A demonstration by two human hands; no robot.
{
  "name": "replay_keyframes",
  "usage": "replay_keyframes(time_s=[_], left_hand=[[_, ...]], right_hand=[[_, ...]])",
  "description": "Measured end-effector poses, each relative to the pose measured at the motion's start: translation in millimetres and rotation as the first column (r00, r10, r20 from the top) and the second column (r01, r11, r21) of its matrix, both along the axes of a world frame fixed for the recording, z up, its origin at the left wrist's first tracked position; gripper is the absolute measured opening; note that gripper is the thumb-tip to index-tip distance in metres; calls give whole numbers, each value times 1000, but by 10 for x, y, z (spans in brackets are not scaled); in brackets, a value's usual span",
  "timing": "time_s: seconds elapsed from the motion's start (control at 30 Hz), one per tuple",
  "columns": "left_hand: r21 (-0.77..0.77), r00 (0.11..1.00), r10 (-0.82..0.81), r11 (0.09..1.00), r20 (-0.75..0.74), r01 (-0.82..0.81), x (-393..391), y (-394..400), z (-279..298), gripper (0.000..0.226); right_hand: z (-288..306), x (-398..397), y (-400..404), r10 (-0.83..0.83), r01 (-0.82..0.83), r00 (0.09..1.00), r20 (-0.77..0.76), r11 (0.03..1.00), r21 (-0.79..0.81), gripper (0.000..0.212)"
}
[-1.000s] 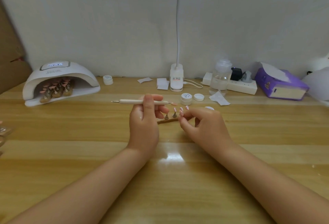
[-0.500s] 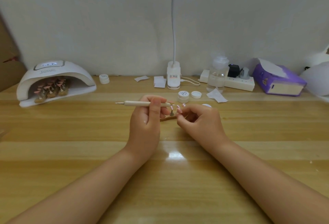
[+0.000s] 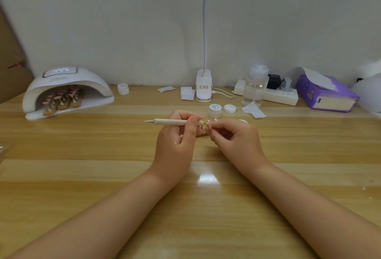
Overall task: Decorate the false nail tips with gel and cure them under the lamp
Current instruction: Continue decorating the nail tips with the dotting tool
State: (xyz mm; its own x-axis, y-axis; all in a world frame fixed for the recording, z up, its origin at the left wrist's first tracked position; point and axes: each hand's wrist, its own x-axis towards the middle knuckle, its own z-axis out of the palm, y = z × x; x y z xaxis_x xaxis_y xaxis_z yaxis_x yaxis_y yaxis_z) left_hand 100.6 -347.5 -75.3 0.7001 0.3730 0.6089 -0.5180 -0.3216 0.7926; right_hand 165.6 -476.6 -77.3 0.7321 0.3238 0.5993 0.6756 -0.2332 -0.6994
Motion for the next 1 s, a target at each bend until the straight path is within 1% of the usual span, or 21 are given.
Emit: replay_keyframes(time_s=[0.5, 1.0], left_hand=[[16, 1000, 6, 1000, 2, -6, 13, -9, 4, 12], [35, 1000, 2, 999, 2, -2, 0, -20, 18, 14]], right_hand=[[12, -23, -6, -3, 5, 996, 84, 1000, -19, 5], [13, -21, 4, -6, 9, 994, 109, 999, -31, 5]])
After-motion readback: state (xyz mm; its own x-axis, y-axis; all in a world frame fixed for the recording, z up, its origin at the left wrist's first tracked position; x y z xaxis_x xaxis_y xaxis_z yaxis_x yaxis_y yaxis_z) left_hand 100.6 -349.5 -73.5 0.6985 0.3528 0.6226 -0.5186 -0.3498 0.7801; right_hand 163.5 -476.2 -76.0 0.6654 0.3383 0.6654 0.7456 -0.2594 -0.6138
